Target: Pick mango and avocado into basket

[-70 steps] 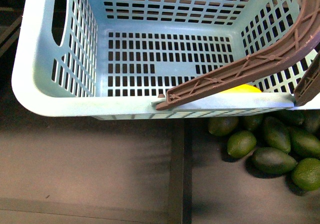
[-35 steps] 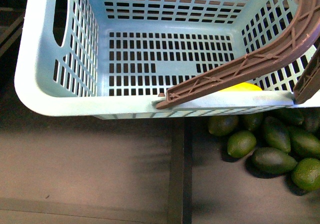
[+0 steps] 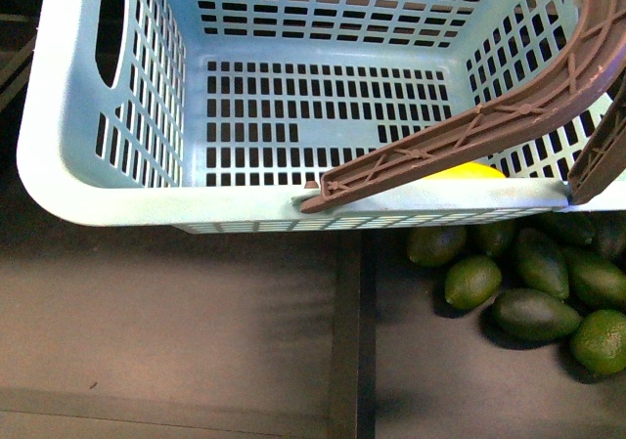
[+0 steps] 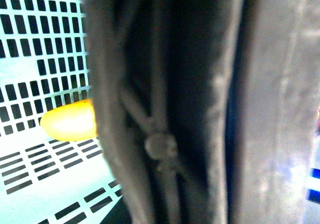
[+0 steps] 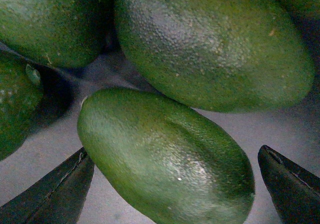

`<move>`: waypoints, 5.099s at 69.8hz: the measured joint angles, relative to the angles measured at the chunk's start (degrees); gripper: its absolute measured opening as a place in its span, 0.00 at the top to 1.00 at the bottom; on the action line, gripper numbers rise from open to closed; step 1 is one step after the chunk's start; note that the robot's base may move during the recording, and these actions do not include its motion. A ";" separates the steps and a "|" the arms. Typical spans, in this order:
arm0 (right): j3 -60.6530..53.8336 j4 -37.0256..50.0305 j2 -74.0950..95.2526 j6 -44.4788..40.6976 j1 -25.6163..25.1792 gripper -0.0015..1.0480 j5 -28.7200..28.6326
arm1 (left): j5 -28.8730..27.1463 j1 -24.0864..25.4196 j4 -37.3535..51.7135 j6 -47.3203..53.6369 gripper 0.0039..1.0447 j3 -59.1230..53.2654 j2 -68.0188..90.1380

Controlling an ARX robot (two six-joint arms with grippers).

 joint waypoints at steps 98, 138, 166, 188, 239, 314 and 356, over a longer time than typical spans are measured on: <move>1.31 1.05 4.22 4.90 0.00 0.38 0.61 | 0.00 0.00 0.00 0.00 0.88 0.00 0.00; -18.62 5.68 -28.28 9.53 -11.21 0.40 -18.86 | -0.02 0.00 0.00 0.02 0.88 0.00 0.00; -23.52 -2.78 -62.69 27.58 -15.58 0.40 -33.73 | 0.00 0.00 0.00 0.00 0.88 0.00 0.00; -24.65 -0.02 -77.24 43.30 4.37 0.40 -21.18 | 0.00 0.00 0.00 0.00 0.88 0.00 0.00; -20.63 12.70 -57.09 54.23 44.74 0.34 12.48 | -0.02 0.02 0.00 0.00 0.88 0.00 0.00; -49.20 24.79 -89.88 51.10 29.62 0.98 5.70 | -0.09 0.02 0.00 -0.04 0.88 0.00 0.00; -56.30 14.80 -107.86 51.10 29.57 0.98 5.60 | -0.15 0.02 0.00 0.02 0.88 0.00 0.00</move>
